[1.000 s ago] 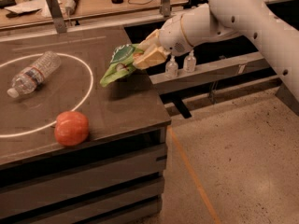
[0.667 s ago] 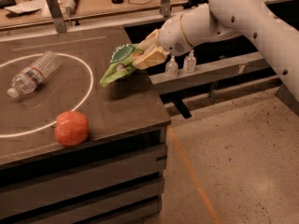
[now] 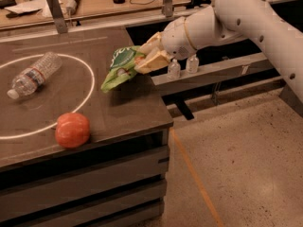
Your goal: Move green rice chip bag near apple
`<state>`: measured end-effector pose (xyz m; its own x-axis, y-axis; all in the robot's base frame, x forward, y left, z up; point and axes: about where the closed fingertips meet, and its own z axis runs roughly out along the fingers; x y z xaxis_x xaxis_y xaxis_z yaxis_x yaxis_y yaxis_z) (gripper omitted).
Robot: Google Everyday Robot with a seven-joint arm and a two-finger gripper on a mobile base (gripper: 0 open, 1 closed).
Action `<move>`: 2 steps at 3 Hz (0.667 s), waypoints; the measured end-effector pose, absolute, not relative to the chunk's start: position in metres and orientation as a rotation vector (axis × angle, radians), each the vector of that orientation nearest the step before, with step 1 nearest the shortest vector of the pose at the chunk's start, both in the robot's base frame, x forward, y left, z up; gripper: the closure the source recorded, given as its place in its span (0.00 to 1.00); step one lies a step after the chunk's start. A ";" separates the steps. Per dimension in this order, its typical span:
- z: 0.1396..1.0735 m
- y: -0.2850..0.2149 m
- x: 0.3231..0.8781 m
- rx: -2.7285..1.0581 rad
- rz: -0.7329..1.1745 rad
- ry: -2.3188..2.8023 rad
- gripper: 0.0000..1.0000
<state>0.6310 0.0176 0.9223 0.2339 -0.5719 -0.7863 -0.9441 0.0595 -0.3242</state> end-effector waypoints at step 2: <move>0.921 0.016 0.608 -1.684 0.572 1.359 1.00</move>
Offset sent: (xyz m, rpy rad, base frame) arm -0.0383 -0.0071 -0.0002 0.0104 -0.0293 0.1553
